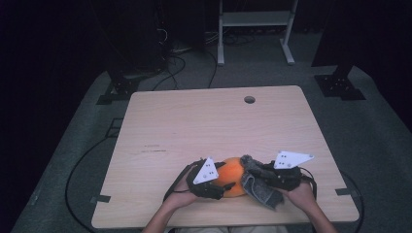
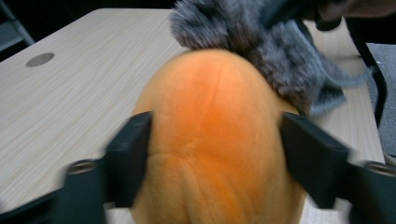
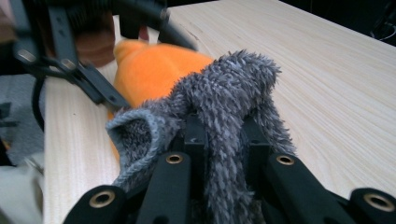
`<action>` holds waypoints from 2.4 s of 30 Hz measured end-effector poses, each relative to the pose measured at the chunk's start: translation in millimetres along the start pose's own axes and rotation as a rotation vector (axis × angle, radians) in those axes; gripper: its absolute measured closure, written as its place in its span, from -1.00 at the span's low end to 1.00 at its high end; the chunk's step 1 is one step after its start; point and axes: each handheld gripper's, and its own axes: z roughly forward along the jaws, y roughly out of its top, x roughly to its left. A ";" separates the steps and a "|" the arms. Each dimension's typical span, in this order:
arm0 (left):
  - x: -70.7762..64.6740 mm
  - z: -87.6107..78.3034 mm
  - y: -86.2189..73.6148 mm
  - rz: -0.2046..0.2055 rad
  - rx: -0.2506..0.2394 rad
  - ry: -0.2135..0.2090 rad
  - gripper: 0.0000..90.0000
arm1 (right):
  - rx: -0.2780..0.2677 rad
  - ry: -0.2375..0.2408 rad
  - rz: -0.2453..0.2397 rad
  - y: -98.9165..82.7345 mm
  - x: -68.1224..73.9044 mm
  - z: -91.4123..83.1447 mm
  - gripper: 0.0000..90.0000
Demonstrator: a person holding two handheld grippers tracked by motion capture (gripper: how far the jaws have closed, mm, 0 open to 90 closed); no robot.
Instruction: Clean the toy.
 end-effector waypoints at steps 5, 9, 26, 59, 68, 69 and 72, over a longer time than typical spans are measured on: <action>0.8 9.5 3.8 -0.060 0.045 0.006 -0.59 | 0.001 -0.009 -0.005 0.2 3.2 -3.0 0.70; -6.1 3.1 9.9 0.046 -0.046 0.060 -0.25 | -0.029 -0.033 -0.008 4.1 2.9 -12.2 0.70; 2.7 0.3 -9.5 0.080 -0.001 -0.011 -0.40 | -0.058 0.015 0.065 0.5 -6.8 -4.3 0.70; 26.3 -4.9 -9.4 -0.165 -0.094 -0.057 -0.69 | 0.003 -0.008 0.044 1.2 5.7 6.0 0.70; 13.9 -1.4 -6.7 -0.080 -0.030 -0.060 -0.39 | 0.040 -0.018 0.067 -8.1 -1.9 -7.4 0.70; 12.6 -1.2 -6.0 -0.061 -0.020 -0.079 -0.38 | 0.015 -0.031 0.072 -6.7 -1.9 -10.7 0.70; 9.1 -1.2 -3.4 -0.027 -0.011 -0.117 -0.42 | -0.027 0.009 0.081 0.2 -0.1 -7.7 0.70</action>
